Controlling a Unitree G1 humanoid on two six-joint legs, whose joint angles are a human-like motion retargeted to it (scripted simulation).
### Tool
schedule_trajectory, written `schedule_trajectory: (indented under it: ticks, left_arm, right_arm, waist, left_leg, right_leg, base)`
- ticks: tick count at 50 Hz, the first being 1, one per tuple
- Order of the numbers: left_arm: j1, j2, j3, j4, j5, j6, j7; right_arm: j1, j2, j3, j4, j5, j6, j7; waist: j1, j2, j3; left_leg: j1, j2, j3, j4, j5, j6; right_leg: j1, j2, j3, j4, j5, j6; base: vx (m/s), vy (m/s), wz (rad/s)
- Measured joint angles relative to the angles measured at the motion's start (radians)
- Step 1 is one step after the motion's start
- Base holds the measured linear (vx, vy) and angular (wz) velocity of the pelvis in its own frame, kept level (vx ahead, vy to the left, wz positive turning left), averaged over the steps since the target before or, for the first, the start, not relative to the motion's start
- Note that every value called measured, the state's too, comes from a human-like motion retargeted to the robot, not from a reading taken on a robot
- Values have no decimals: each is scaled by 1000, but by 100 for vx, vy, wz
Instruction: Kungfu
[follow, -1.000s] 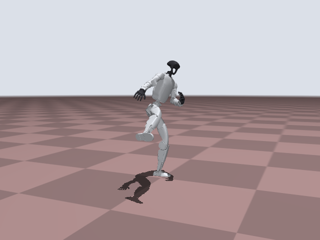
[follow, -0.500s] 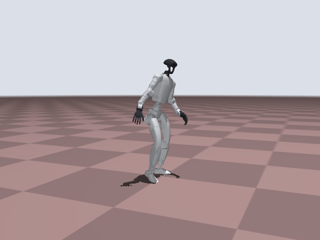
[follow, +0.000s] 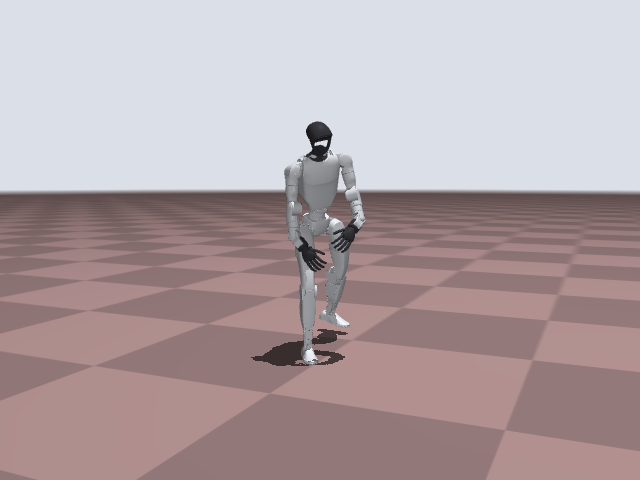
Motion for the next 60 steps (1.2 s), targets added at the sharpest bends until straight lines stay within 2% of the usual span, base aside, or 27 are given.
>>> schedule_trajectory:
  ticks: [5,8,13,17,21,23,25,28,30,34,39,43,47,50,52,56,60]
  left_arm:
    - [-126,-35,-68,13,260,77,114]
    - [-139,-43,-97,10,401,182,178]
    - [-101,-52,-77,-27,461,225,212]
    - [8,-21,-51,-191,398,267,128]
    - [224,135,-61,-602,298,424,-108]
    - [328,219,-63,-796,272,486,-175]
    - [421,323,-74,-996,233,532,-174]
    - [498,433,-102,-1196,218,587,-40]
    - [529,487,-118,-1287,253,612,56]
    - [556,552,-138,-1360,397,654,130]
    - [548,539,-159,-1340,563,712,170]
    - [552,484,-139,-1287,594,703,214]
    - [547,430,-101,-1210,518,644,225]
    - [527,402,-68,-1151,462,564,217]
    - [516,386,-56,-1125,448,530,216]
    - [498,361,-46,-1100,397,486,196]
    - [457,344,-5,-1079,285,434,199]
  right_arm:
    - [-44,-5,8,-73,219,-17,148]
    - [-51,-5,9,-87,325,8,207]
    - [-51,-2,33,-135,482,78,312]
    - [-20,6,108,-250,541,111,362]
    - [49,42,235,-494,635,216,440]
    - [90,81,289,-618,675,262,459]
    - [139,117,340,-746,724,308,456]
    - [189,174,405,-874,800,325,404]
    - [205,202,435,-923,846,306,349]
    - [188,191,463,-955,930,268,262]
    - [162,169,446,-937,1004,289,236]
    - [142,159,423,-909,999,318,243]
    - [136,176,402,-842,963,368,272]
    - [132,195,370,-772,947,408,309]
    - [129,202,348,-727,952,419,320]
    - [114,184,317,-664,989,409,330]
    - [125,155,278,-673,1028,357,356]
  waist:
    - [-9,62,45]
    - [-15,101,50]
    - [-30,127,62]
    - [-25,141,65]
    - [5,145,58]
    - [28,148,49]
    - [56,152,37]
    - [102,160,23]
    - [130,163,14]
    - [165,160,-2]
    - [174,161,-5]
    - [159,181,3]
    - [130,207,-4]
    - [107,207,-17]
    - [96,200,-28]
    - [56,206,-60]
    - [40,181,-97]
  left_leg:
    - [11,-21,36,-78,32,-19]
    - [4,-34,37,-101,45,-19]
    - [-16,-62,49,-120,66,-19]
    - [-29,-79,39,-113,80,-19]
    - [-27,-81,47,-107,83,-19]
    - [-24,-84,49,-107,83,-19]
    - [-25,-84,51,-103,82,-19]
    - [-25,-86,41,-96,83,-19]
    - [-23,-87,35,-95,82,-19]
    - [-8,-89,26,-102,70,-19]
    - [14,-67,30,-114,29,-19]
    - [32,-19,45,-114,-17,-19]
    - [54,17,64,-125,-58,-19]
    - [87,12,88,-147,-59,-19]
    - [113,0,103,-160,-39,-19]
    - [154,7,128,-160,67,-19]
    - [201,31,172,-108,300,-11]
  right_leg:
    - [-83,-28,21,76,-52,-4]
    - [-115,-36,40,96,-60,-4]
    - [-148,-74,72,110,-53,6]
    - [-144,-101,87,106,-41,18]
    - [-131,-100,91,90,-19,21]
    - [-123,-104,90,83,-8,23]
    - [-113,-110,86,74,4,26]
    - [-85,-130,73,58,11,29]
    - [-62,-145,59,47,13,32]
    - [-15,-183,15,29,21,38]
    - [30,-214,-83,25,42,29]
    - [41,-187,-163,38,63,6]
    - [36,-170,-270,70,43,-39]
    - [13,-139,-233,101,-26,-64]
    - [-5,-101,-154,121,-82,-41]
    - [-6,-63,-121,166,-176,13]
    - [30,1,-106,191,-245,4]
  base:
    - [-4,-8,35]
    - [5,2,29]
    - [0,3,49]
    - [3,8,38]
    - [8,7,-2]
    - [13,14,3]
    - [14,19,13]
    - [8,14,23]
    - [4,23,25]
    - [1,15,23]
    - [0,5,-3]
    - [0,0,-57]
    - [3,-7,-64]
    - [5,-21,-45]
    - [9,-23,-41]
    - [10,-41,-34]
    - [23,-54,-84]
